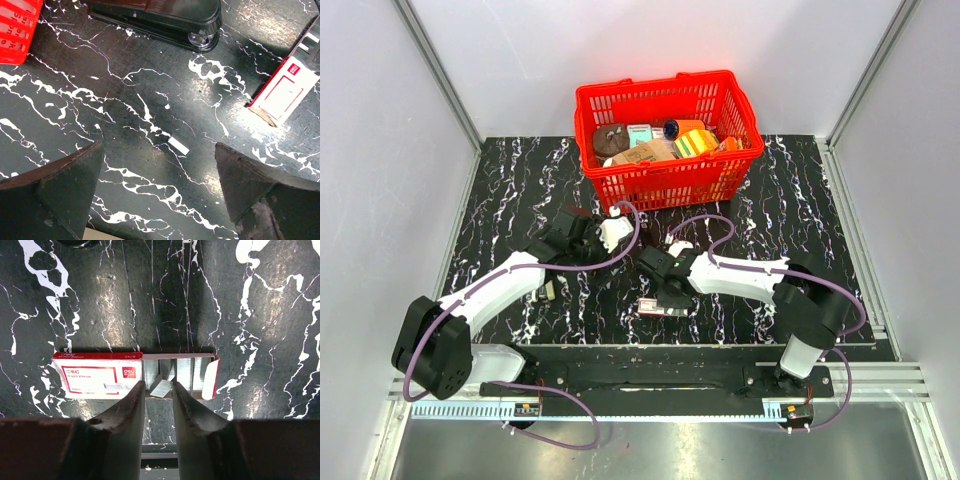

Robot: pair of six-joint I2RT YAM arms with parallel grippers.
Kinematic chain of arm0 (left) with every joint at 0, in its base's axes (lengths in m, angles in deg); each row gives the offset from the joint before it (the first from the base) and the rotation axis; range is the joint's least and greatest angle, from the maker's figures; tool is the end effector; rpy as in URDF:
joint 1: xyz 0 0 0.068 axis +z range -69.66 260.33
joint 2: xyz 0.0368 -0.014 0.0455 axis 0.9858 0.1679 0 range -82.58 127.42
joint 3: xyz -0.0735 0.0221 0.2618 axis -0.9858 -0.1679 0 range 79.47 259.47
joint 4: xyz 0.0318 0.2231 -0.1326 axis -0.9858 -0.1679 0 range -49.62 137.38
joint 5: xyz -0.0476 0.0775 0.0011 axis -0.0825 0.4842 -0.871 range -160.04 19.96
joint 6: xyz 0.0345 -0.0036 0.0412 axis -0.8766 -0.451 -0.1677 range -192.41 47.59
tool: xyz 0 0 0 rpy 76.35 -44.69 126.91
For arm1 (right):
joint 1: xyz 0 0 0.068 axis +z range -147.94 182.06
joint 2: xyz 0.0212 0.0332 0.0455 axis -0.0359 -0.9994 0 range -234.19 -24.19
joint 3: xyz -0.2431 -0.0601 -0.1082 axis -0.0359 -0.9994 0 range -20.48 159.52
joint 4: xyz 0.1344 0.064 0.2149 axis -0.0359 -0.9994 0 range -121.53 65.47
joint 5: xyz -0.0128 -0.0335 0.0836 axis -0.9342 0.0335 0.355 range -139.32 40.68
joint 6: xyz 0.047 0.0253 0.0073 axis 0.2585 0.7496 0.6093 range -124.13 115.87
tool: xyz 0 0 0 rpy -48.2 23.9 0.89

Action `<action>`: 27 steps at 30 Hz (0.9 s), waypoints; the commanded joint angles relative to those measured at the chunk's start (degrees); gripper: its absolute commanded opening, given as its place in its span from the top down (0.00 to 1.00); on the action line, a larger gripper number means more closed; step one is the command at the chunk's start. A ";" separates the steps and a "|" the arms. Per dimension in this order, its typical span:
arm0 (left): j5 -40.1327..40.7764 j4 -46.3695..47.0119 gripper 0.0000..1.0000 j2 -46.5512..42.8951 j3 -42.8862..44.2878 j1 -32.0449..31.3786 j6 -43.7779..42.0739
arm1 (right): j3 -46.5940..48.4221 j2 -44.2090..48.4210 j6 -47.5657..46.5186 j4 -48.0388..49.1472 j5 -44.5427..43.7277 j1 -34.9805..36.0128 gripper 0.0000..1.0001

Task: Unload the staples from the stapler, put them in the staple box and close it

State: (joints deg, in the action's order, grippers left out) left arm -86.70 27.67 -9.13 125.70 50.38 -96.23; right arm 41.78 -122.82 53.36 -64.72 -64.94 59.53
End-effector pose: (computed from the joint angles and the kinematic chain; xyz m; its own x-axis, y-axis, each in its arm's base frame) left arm 0.2236 -0.1405 0.2289 -0.3173 0.6293 -0.7095 0.8483 0.5227 0.0843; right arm 0.1789 0.2627 0.1723 -0.9374 0.0405 -0.3458 0.0228 0.9982 0.0553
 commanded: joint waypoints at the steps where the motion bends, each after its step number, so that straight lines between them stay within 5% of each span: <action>1: -0.21 1.42 0.03 -1.12 0.17 -0.01 -0.62 | -1.44 0.28 1.83 1.51 -1.43 -0.52 0.69; 14: -0.30 1.42 0.03 -1.20 -0.01 -0.02 -0.62 | -1.53 0.89 4.03 -0.69 -3.63 1.68 0.62; 27: -0.56 1.42 0.03 -1.12 -0.10 0.07 -0.71 | -0.47 1.33 4.29 -1.12 -5.56 1.94 0.66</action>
State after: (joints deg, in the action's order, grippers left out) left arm -86.70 27.67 -9.13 125.70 50.38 -96.23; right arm 40.32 -122.60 56.38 -65.07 -67.30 60.86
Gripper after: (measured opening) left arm 0.972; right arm 0.352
